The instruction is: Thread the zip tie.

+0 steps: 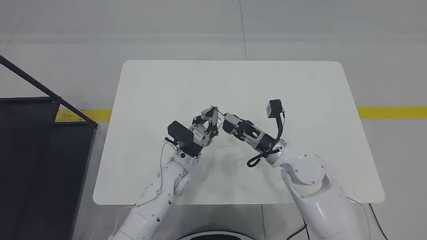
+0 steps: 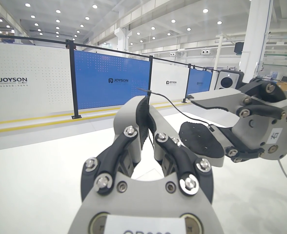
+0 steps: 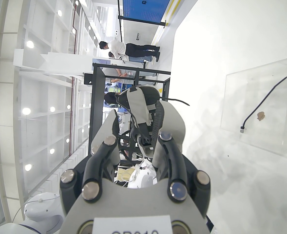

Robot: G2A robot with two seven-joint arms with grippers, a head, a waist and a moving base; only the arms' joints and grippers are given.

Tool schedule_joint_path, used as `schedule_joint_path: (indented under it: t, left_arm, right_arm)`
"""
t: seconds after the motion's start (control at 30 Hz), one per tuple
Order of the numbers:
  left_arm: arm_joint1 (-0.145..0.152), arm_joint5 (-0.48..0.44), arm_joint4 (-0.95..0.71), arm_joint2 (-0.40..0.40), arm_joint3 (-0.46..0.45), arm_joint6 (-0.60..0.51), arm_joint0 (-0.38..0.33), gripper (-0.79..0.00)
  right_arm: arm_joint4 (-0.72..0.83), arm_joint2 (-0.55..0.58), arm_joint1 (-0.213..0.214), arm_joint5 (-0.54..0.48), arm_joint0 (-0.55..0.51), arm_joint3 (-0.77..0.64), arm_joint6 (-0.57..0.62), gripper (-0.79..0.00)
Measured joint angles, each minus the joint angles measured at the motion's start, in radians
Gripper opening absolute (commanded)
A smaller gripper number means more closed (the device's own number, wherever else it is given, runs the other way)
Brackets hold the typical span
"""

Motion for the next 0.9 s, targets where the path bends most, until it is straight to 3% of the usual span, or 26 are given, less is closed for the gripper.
schedule_joint_path:
  t: [0.2,0.5,0.9]
  left_arm:
    - [0.000,-0.003,0.009,0.002,0.001,-0.001,0.000,-0.785]
    - [0.000,-0.004,0.018,0.003,0.000,-0.002,0.001,-0.785]
    - [-0.001,-0.002,0.047,0.012,0.008,0.002,-0.001,-0.785]
  right_arm:
    - [0.002,-0.001,-0.001,-0.002,0.001,0.002,-0.001,-0.665]
    - [0.008,0.007,-0.002,-0.011,-0.002,0.002,0.002,-0.785]
    - [0.009,0.014,-0.002,-0.020,-0.004,0.002,0.007,-0.785]
